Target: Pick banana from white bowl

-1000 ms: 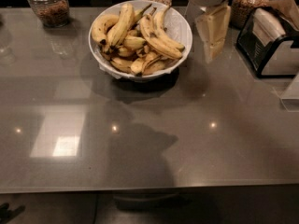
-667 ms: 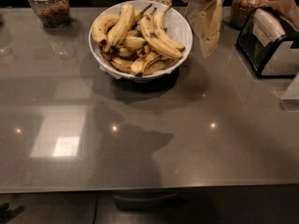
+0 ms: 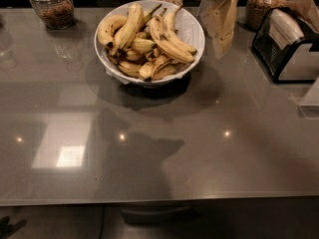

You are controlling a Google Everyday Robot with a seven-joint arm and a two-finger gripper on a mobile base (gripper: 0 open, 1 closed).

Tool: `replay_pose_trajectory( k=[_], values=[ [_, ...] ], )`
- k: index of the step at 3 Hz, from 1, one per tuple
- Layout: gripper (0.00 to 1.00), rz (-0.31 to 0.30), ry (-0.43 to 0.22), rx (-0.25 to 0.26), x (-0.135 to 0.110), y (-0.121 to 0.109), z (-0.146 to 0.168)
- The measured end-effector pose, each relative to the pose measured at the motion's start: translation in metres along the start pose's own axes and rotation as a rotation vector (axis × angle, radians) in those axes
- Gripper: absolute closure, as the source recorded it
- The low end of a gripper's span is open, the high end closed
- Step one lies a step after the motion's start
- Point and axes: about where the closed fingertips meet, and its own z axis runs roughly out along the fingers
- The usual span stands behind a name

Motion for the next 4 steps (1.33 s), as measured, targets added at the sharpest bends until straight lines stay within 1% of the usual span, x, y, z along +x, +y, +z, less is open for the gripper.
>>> replay_pose_trajectory(
  k=[1,2,3,4],
  values=[
    [0.00,-0.119,0.034,0.055,0.003,-0.034,0.011],
    [0.00,-0.262,0.047,0.104,0.004,-0.083,0.029],
    [0.19,-0.359,0.012,0.135,0.001,-0.124,0.052],
    [0.30,-0.383,-0.063,0.169,0.005,-0.145,0.073]
  ],
)
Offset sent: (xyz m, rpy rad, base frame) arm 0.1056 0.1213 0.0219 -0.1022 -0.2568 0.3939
